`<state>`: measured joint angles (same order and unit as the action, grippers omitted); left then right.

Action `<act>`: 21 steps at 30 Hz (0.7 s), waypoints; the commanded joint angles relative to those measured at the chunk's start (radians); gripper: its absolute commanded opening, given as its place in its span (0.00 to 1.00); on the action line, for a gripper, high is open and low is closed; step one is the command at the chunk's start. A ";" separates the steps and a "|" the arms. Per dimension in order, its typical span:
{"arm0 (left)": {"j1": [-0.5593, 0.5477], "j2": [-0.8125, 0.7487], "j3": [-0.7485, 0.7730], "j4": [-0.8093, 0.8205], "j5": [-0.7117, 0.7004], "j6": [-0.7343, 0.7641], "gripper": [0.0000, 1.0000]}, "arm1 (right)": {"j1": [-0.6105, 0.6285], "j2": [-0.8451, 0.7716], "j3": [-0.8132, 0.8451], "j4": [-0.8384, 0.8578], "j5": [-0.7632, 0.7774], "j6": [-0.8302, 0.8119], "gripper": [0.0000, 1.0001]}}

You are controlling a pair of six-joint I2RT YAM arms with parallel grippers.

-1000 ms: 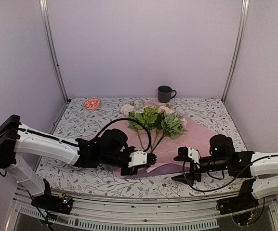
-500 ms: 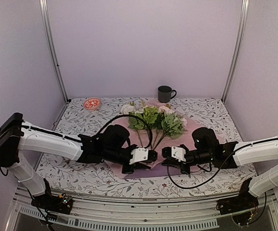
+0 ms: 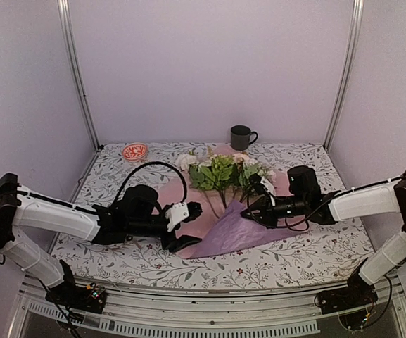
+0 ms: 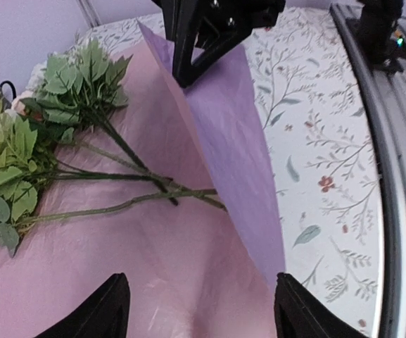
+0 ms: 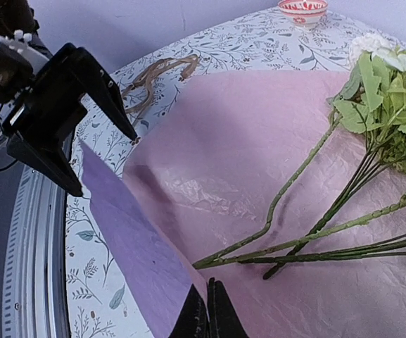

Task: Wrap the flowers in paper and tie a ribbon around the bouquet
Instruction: Fold the bottom corner of the flattened wrapping paper at the center of the board.

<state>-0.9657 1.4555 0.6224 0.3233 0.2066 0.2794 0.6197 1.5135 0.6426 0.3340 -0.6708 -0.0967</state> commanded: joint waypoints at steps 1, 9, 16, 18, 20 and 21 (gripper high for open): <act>-0.035 0.078 0.163 -0.053 -0.298 -0.076 0.59 | -0.055 0.132 0.084 0.052 -0.043 0.141 0.00; -0.165 0.305 0.445 -0.292 -0.239 -0.051 0.40 | -0.063 0.216 0.127 -0.054 0.095 0.260 0.00; -0.161 0.476 0.507 -0.344 -0.297 -0.078 0.43 | -0.069 0.195 0.049 0.007 0.235 0.366 0.00; -0.149 0.548 0.524 -0.387 -0.347 -0.092 0.42 | -0.069 0.200 0.037 0.022 0.258 0.392 0.00; -0.130 0.570 0.516 -0.418 -0.361 -0.122 0.41 | -0.072 0.206 0.035 0.024 0.272 0.397 0.00; -0.123 0.570 0.499 -0.421 -0.355 -0.134 0.41 | -0.075 0.205 0.035 0.022 0.278 0.397 0.00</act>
<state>-1.1282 1.9949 1.1229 -0.0055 -0.0902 0.1917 0.5560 1.7245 0.6876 0.3145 -0.4679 0.2508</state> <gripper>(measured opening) 0.412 0.003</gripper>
